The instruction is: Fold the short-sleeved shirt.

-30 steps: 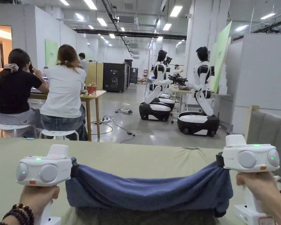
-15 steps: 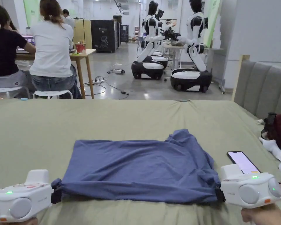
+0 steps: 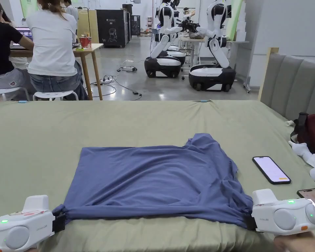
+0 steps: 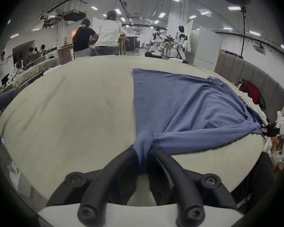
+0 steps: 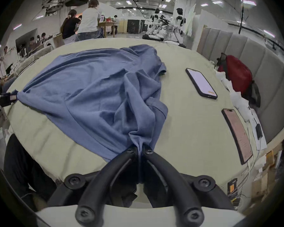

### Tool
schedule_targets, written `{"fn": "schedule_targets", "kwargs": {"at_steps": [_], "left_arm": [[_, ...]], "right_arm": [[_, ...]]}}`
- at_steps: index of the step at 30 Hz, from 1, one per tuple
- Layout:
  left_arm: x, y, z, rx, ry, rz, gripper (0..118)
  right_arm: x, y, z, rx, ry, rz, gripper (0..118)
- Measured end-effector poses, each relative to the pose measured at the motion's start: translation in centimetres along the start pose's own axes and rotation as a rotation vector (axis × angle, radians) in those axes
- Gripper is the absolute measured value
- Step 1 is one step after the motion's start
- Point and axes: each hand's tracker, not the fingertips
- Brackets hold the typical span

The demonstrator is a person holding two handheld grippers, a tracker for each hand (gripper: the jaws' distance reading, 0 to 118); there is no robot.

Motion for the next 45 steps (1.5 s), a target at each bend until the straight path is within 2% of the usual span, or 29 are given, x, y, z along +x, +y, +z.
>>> {"fn": "schedule_targets", "kwargs": {"at_steps": [3, 4, 5, 7, 8, 9, 11, 12, 13, 14, 15, 21, 25, 26, 27, 28, 29, 30, 32, 36, 39, 40, 42, 44, 45], "left_arm": [[0.1, 1.0, 0.6, -0.015, 0.038, 0.033, 112], [0.1, 1.2, 0.9, -0.010, 0.030, 0.036, 116], [0.1, 1.5, 1.6, 0.036, 0.000, 0.057, 111], [0.2, 2.2, 2.0, 0.048, 0.017, 0.032, 117], [0.6, 2.4, 2.3, 0.047, 0.023, 0.022, 115], [0.7, 2.6, 2.5, 0.050, 0.031, 0.013, 107], [0.9, 2.6, 3.0, 0.075, 0.026, -0.016, 54], [1.2, 2.7, 3.1, 0.083, 0.021, -0.031, 31], [1.4, 2.7, 3.1, 0.090, 0.030, -0.047, 22], [1.5, 2.6, 3.0, 0.090, 0.046, -0.068, 22], [1.6, 2.6, 3.1, 0.090, 0.060, -0.074, 2], [2.0, 2.5, 3.4, 0.073, 0.057, -0.055, 0], [2.2, 2.4, 3.2, 0.065, 0.067, -0.066, 0], [2.1, 2.3, 3.1, 0.061, 0.072, -0.063, 12], [2.0, 2.3, 2.9, 0.054, 0.072, -0.064, 38], [2.1, 2.3, 2.5, 0.028, 0.086, -0.070, 78], [2.0, 2.2, 2.2, 0.011, 0.111, -0.067, 97], [1.9, 2.1, 1.9, 0.007, 0.107, -0.068, 104], [1.7, 2.0, 1.6, 0.004, 0.086, -0.065, 97], [1.6, 1.7, 0.4, -0.028, 0.099, -0.055, 95], [1.5, 1.7, -0.2, -0.034, 0.090, -0.068, 71], [1.5, 1.6, -0.4, -0.047, 0.080, -0.079, 48], [1.9, 1.4, -0.6, -0.069, 0.062, -0.084, 12], [2.3, 1.3, -0.4, -0.054, 0.009, -0.061, 8], [2.7, 1.3, -0.3, -0.050, 0.045, -0.077, 8]], "right_arm": [[-0.8, 0.6, 1.9, 0.028, 0.008, -0.009, 115], [-1.2, 0.8, 2.3, 0.040, 0.013, 0.004, 115], [-1.4, 0.9, 3.3, 0.101, 0.015, 0.008, 106], [-1.8, 1.2, 4.1, 0.120, -0.004, 0.029, 103], [-2.1, 1.1, 4.4, 0.122, -0.015, 0.033, 99], [-2.3, 1.1, 4.6, 0.122, -0.019, 0.040, 89], [-2.7, 2.0, 3.2, 0.126, -0.030, 0.050, 22], [-2.9, 2.0, 3.1, 0.131, -0.038, 0.053, 4], [-3.1, 1.8, 2.9, 0.140, -0.052, 0.049, 0], [-3.7, 1.9, 2.9, 0.147, -0.073, 0.042, 0], [-3.9, 1.9, 2.9, 0.146, -0.068, 0.038, 0], [-4.6, 1.8, 4.5, 0.171, -0.091, 0.035, 0], [-3.7, 2.4, 2.6, 0.147, -0.053, 0.012, 0], [-4.2, 2.1, 3.3, 0.159, -0.062, 0.017, 0], [-4.2, 2.1, 3.3, 0.160, -0.063, 0.023, 0], [-4.1, 2.0, 3.2, 0.164, -0.059, 0.028, 0], [-4.2, 2.0, 3.1, 0.166, -0.053, 0.036, 0], [-4.4, 2.1, 3.0, 0.159, -0.052, 0.043, 0], [-4.5, 1.8, 2.7, 0.152, -0.050, 0.043, 0], [-4.7, 1.6, 2.7, 0.145, -0.043, 0.045, 0], [-4.6, 1.6, 2.6, 0.140, -0.042, 0.051, 0], [-4.6, 1.6, 2.6, 0.139, -0.043, 0.049, 0], [-4.4, 1.6, 2.4, 0.133, -0.044, 0.049, 0], [-4.2, 1.5, 2.4, 0.129, -0.041, 0.044, 0], [-4.1, 1.4, 2.4, 0.127, -0.036, 0.040, 0]]}}
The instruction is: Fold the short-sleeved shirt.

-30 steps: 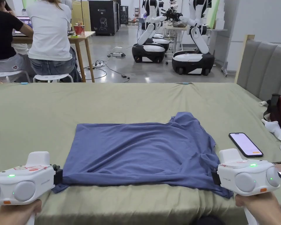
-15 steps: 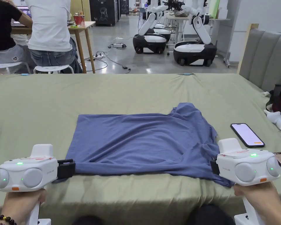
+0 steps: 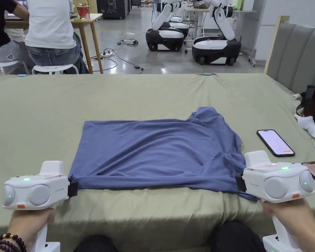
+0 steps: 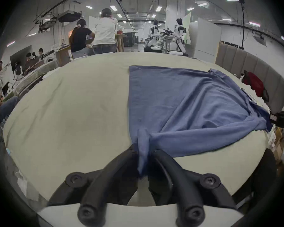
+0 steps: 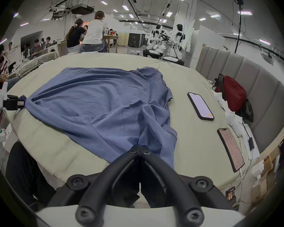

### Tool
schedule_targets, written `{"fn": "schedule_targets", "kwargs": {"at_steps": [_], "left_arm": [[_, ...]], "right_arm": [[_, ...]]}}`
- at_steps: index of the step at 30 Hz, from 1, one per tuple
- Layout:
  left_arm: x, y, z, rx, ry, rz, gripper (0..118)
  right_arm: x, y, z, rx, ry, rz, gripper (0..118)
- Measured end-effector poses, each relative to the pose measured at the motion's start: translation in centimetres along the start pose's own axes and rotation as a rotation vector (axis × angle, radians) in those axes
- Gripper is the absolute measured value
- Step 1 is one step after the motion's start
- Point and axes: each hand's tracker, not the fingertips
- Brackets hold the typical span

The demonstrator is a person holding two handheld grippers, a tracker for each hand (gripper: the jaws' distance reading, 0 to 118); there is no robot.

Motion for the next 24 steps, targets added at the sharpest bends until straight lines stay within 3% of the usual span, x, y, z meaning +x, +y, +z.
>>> {"fn": "schedule_targets", "kwargs": {"at_steps": [4, 5, 6, 7, 8, 12, 14, 16, 20, 24], "left_arm": [[0.2, 0.3, -0.1, -0.004, 0.016, -0.042, 7], [0.1, 0.4, -0.1, -0.005, 0.011, -0.032, 7], [-0.1, 0.5, 0.1, -0.007, 0.005, -0.015, 8], [-0.3, 0.6, 0.1, -0.005, 0.000, -0.008, 8], [-0.3, 0.6, 0.2, -0.004, -0.002, -0.007, 8], [-0.2, 0.7, 0.3, 0.005, -0.003, -0.023, 8], [-0.1, 0.7, 0.3, 0.007, -0.002, -0.031, 8], [-0.1, 0.6, 0.1, 0.006, 0.001, -0.044, 8], [0.0, 0.7, 0.0, 0.001, 0.000, -0.048, 8], [-0.3, 1.4, 0.4, 0.012, -0.010, -0.050, 8]], "right_arm": [[0.4, -0.5, 0.6, 0.002, -0.022, -0.021, 0], [1.0, -0.3, 0.1, 0.012, -0.042, -0.044, 8], [1.4, -0.4, -0.1, 0.021, -0.050, -0.063, 31], [1.7, -0.5, -0.4, 0.012, -0.043, -0.066, 78], [1.9, -0.6, -0.6, -0.014, -0.043, -0.070, 96], [2.2, -1.2, -1.4, -0.072, -0.060, -0.061, 83], [2.6, -1.6, -2.4, -0.095, -0.058, -0.054, 52], [2.7, -1.9, -2.4, -0.109, -0.012, -0.063, 5], [2.4, -1.2, -1.1, -0.106, -0.011, -0.039, 5], [3.3, 0.0, -1.2, -0.083, -0.004, -0.064, 5]]}}
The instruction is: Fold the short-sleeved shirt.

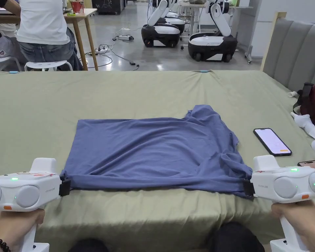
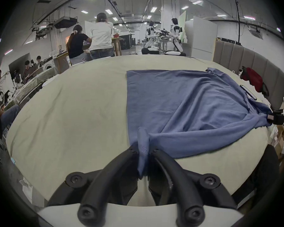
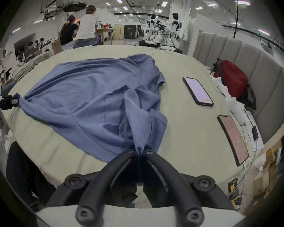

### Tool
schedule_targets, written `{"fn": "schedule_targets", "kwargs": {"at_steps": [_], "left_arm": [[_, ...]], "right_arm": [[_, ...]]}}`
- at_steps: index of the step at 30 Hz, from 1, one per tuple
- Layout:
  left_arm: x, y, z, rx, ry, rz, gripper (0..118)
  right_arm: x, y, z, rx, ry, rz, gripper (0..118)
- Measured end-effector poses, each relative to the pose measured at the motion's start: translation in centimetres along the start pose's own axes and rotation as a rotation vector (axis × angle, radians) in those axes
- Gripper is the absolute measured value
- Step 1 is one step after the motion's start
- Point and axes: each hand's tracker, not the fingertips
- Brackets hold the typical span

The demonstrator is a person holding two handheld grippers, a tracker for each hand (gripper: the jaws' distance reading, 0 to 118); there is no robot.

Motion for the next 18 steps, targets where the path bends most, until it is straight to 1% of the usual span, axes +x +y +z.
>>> {"fn": "schedule_targets", "kwargs": {"at_steps": [5, 6, 11, 15, 18], "left_arm": [[-0.5, 2.1, 0.5, 0.020, -0.027, 0.038, 8], [-0.5, 2.7, 0.5, 0.033, -0.029, 0.034, 8], [-0.5, 7.5, -0.6, 0.080, -0.027, 0.020, 8], [-0.2, 11.7, -2.4, 0.118, -0.011, -0.005, 8], [-0.3, 14.0, -5.2, 0.114, 0.023, -0.011, 8]], "right_arm": [[0.5, 1.9, 0.1, 0.044, 0.013, -0.029, 5], [0.5, 2.6, 0.2, 0.058, 0.018, -0.025, 5], [0.9, 8.2, 0.0, 0.138, 0.004, -0.023, 5], [0.8, 13.1, -1.5, 0.186, -0.030, 0.002, 5], [1.5, 16.4, -4.7, 0.200, -0.057, -0.010, 5]]}}
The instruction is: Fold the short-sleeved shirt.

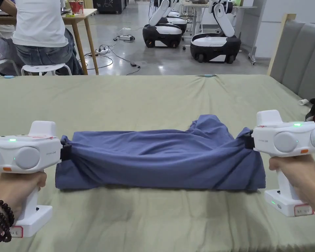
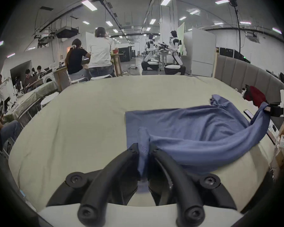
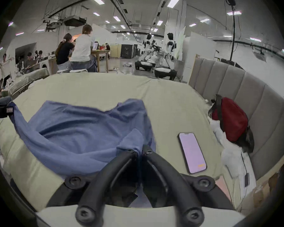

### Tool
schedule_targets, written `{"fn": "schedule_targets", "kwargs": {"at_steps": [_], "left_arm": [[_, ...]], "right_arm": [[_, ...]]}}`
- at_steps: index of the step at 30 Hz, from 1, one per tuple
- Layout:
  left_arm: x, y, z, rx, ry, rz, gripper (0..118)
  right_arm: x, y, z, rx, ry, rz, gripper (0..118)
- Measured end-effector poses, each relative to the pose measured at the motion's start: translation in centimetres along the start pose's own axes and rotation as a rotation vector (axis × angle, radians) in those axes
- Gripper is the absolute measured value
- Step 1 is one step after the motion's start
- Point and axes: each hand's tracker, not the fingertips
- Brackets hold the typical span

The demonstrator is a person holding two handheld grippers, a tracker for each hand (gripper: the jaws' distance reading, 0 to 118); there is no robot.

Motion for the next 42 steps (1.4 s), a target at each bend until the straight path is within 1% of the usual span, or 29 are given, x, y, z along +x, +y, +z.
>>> {"fn": "schedule_targets", "kwargs": {"at_steps": [4, 5, 8, 10, 13, 15, 19, 20, 21, 22, 23, 24, 25, 26, 27, 28, 29, 30, 31, 32, 33, 34, 35, 36, 38, 40, 42], "left_arm": [[0.0, 0.8, -4.9, -0.053, 0.019, -0.009, 8], [0.7, 0.8, -5.1, -0.067, 0.024, -0.021, 8], [1.3, -0.1, -8.4, -0.132, 0.034, -0.057, 8], [1.7, -1.0, -10.2, -0.179, 0.037, -0.070, 8], [1.9, -2.2, -11.8, -0.217, 0.035, -0.066, 8], [1.9, -2.9, -12.2, -0.218, 0.033, -0.057, 8], [1.8, -2.5, -11.9, -0.212, 0.030, -0.050, 8], [1.6, -2.4, -11.8, -0.212, 0.029, -0.046, 10], [1.5, -2.3, -11.7, -0.210, 0.037, -0.041, 17], [1.4, -2.1, -11.2, -0.205, 0.051, -0.038, 38], [1.3, -2.0, -10.7, -0.193, 0.067, -0.040, 65], [1.1, -2.1, -10.1, -0.172, 0.084, -0.039, 95], [0.8, -2.2, -9.5, -0.159, 0.087, -0.035, 118], [1.0, -1.9, -8.3, -0.114, 0.104, -0.040, 111], [0.9, -2.0, -7.5, -0.120, 0.075, -0.016, 109], [1.0, -2.1, -6.6, -0.129, 0.072, -0.008, 110], [0.8, -2.4, -5.6, -0.134, 0.070, 0.001, 110], [1.0, -2.7, -4.8, -0.135, 0.068, 0.004, 108], [1.1, -3.2, -3.8, -0.133, 0.060, 0.006, 94], [1.3, -3.6, -2.9, -0.131, 0.052, 0.008, 75], [0.9, -4.4, -2.3, -0.131, 0.049, 0.006, 48], [1.0, -4.9, -1.7, -0.129, 0.048, 0.005, 14], [1.2, -5.5, -1.0, -0.130, 0.049, 0.004, 5], [1.1, -6.0, -0.4, -0.131, 0.059, 0.012, 5], [0.7, -6.5, 0.6, -0.130, 0.050, 0.025, 0], [0.7, -6.4, 1.3, -0.127, 0.045, 0.042, 0], [0.1, -6.1, 1.1, -0.123, 0.044, 0.052, 0]], "right_arm": [[0.4, 1.7, -5.6, -0.034, -0.019, 0.003, 5], [0.3, 1.7, -7.0, -0.049, -0.016, 0.005, 5], [-0.2, 0.6, -11.4, -0.124, -0.019, 0.019, 5], [-0.7, -0.3, -13.0, -0.159, -0.027, 0.022, 5], [-1.4, -1.9, -15.1, -0.212, -0.035, 0.031, 5], [-1.0, -2.4, -16.6, -0.240, -0.034, 0.023, 5], [-1.3, -2.5, -16.5, -0.239, -0.036, 0.024, 5], [-1.3, -2.2, -16.4, -0.240, -0.036, 0.022, 5], [-1.2, -2.0, -16.0, -0.234, -0.034, 0.016, 9], [-1.1, -1.8, -15.3, -0.208, -0.036, -0.002, 26], [-1.1, -1.6, -14.6, -0.180, -0.040, -0.011, 52], [-1.1, -1.4, -13.8, -0.174, -0.045, -0.009, 85], [-1.2, -1.3, -12.9, -0.171, -0.046, -0.005, 118], [-1.4, -1.2, -10.7, -0.124, -0.030, 0.000, 118], [-1.7, -1.1, -9.4, -0.116, -0.023, 0.013, 114], [-2.0, -1.3, -8.2, -0.118, -0.018, 0.015, 107], [-2.2, -1.6, -7.2, -0.124, -0.017, 0.023, 103], [-2.5, -1.9, -6.4, -0.125, -0.019, 0.033, 96], [-2.8, -2.5, -5.5, -0.125, -0.016, 0.042, 78], [-3.0, -3.0, -4.6, -0.122, -0.011, 0.044, 55], [-3.0, -3.6, -3.8, -0.119, -0.005, 0.038, 25], [-3.0, -4.0, -3.2, -0.120, 0.000, 0.028, 0], [-3.0, -4.8, -3.3, -0.125, 0.005, 0.009, 0], [-3.0, -5.3, -2.7, -0.125, 0.011, 0.000, 0], [-3.0, -5.9, -1.7, -0.136, 0.027, 0.008, 0], [-3.1, -5.9, -1.5, -0.131, 0.022, 0.016, 0], [-2.9, -5.7, -1.0, -0.123, 0.027, 0.005, 0]]}}
